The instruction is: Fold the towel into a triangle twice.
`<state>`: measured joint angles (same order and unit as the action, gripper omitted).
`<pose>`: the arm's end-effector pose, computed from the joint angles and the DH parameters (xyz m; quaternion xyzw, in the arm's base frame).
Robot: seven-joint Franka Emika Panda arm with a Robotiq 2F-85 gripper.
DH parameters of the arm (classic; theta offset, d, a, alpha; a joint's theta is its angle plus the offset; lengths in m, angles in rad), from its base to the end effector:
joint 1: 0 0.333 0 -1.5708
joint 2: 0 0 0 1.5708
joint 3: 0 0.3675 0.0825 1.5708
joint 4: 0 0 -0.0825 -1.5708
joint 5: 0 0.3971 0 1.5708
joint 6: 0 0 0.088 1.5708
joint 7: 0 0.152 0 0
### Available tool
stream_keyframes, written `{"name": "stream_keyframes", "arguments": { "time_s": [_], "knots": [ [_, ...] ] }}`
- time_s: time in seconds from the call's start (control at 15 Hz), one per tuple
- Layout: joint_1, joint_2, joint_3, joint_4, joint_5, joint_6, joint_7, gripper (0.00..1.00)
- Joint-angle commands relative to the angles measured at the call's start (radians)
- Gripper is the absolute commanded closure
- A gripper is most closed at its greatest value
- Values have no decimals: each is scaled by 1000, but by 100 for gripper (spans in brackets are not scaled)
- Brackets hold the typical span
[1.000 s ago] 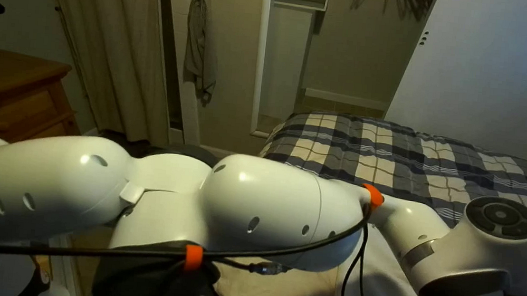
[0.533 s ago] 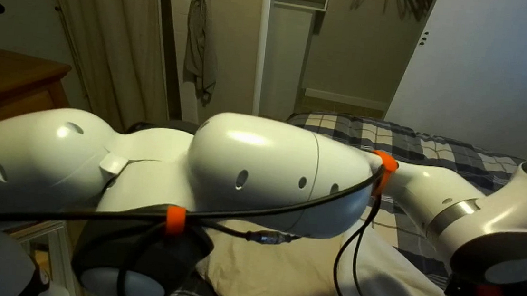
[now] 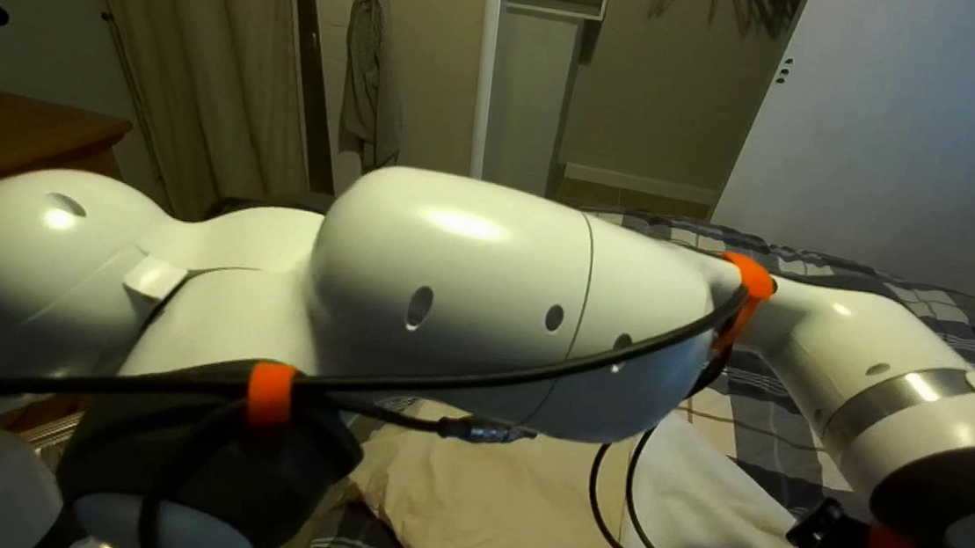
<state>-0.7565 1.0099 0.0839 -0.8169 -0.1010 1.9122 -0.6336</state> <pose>0.6462 -0.5691 0.2952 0.9986 -0.0258 0.0264 0.0374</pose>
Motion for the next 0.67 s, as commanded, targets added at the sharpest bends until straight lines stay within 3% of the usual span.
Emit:
{"name": "stream_keyframes", "arguments": {
  "time_s": [0.0, 0.27, 0.6],
  "knots": [
    [-47, -49, 21, -136, 63, 30, 57, 0],
    [-78, -61, 1, -220, 66, 34, 85, 0],
    [-137, -30, -26, -215, 73, 22, 151, 0]
  ]
}}
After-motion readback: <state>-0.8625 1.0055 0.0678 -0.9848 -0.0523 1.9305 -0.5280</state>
